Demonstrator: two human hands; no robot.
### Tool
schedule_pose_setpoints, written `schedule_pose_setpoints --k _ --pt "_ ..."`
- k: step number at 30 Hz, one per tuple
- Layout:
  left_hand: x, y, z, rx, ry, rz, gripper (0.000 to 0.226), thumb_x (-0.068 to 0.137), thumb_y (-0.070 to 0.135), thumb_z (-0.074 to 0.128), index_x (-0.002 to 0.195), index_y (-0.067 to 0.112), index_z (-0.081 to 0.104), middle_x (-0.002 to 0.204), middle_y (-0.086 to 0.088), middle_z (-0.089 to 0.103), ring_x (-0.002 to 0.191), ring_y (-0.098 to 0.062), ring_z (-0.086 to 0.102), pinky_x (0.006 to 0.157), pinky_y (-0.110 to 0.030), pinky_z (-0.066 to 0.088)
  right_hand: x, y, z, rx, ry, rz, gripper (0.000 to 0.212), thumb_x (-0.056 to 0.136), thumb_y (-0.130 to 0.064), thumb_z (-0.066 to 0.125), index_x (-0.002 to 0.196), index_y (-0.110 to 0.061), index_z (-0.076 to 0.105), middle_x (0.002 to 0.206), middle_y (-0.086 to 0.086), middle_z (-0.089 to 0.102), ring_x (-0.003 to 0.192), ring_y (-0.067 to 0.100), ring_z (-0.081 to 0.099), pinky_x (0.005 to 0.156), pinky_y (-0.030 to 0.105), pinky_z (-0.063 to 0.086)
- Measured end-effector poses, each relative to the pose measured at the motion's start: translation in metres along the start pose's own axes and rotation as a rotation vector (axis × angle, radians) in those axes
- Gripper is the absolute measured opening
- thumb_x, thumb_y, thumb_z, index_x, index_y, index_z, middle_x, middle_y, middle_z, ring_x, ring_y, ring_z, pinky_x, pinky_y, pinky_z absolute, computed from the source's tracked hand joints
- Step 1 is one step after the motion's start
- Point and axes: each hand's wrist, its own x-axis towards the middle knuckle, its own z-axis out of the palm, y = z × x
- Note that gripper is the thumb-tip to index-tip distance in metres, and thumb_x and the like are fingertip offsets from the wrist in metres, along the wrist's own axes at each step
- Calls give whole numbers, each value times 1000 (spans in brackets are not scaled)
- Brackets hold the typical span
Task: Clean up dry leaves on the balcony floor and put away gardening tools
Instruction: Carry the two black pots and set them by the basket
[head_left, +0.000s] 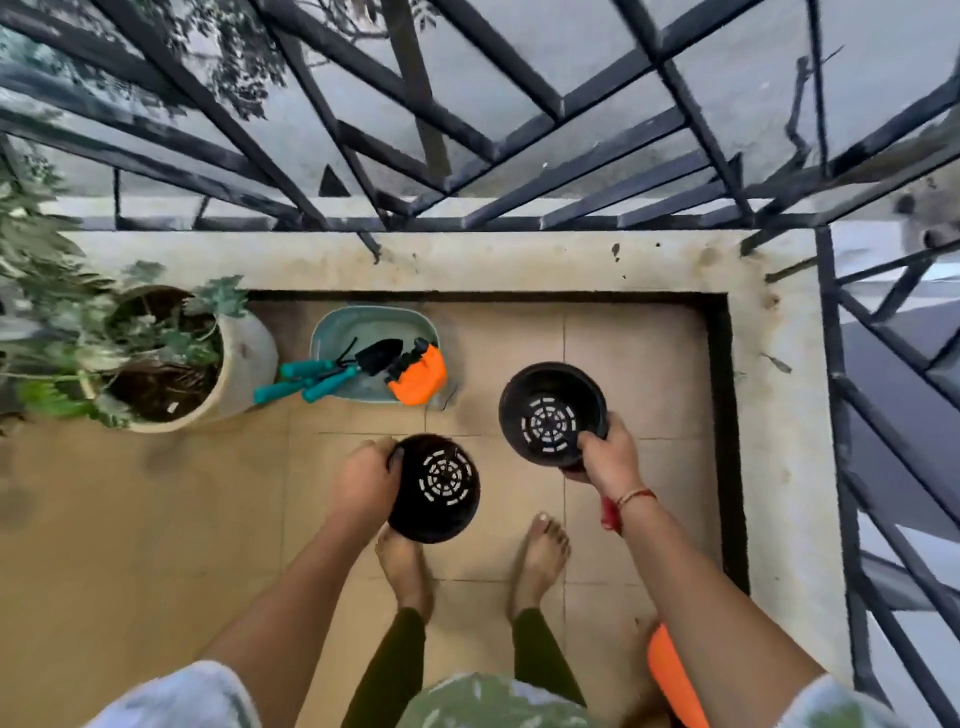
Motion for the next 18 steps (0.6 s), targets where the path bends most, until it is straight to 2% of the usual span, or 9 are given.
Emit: schedule_pose_setpoints --k 5,8,11,13,15,18 --pt "18 -19 -31 43 29 -17 23 98 17 41 108 7 60 104 -16 63 95 -34 59 73 -35 43 -6 -4 45 -7 -68 72 31 88 3 44 110 -18 46 111 12 52 94 35 58 47 35 56" --pt "14 -35 -50 -48 65 -11 16 94 10 41 109 14 45 88 -8 60 80 -28 57 66 -34 43 -18 -9 67 -16 -66 62 31 86 5 46 108 -18 46 112 13 53 94 35 58 43 32 54" --pt "7 -51 -60 -13 57 69 16 90 7 43 96 21 40 84 -1 52 76 -26 56 63 -34 42 -32 -15 87 -53 -46 -6 31 86 5 47 106 -19 47 109 9 53 88 30 58 44 30 54" --pt "9 -62 -61 62 22 99 20 85 6 49 90 25 53 96 -2 51 88 -29 59 72 -37 49 -42 -21 101 -77 -53 -53 34 86 4 47 111 -17 48 108 8 53 83 26 58 48 33 54" --pt "9 -64 -60 24 -32 42 27 85 6 53 102 21 65 115 -5 49 102 -29 56 88 -36 48 -49 -25 114 -76 -65 -87 38 87 5 44 118 -15 48 108 6 51 76 18 55 50 35 53" --pt "9 -70 -57 -56 25 -32 33 88 7 50 116 16 65 128 -8 47 113 -31 52 96 -37 45 -58 -28 130 -48 -66 -107 41 86 8 41 116 -19 47 110 5 50 77 18 53 50 37 54"
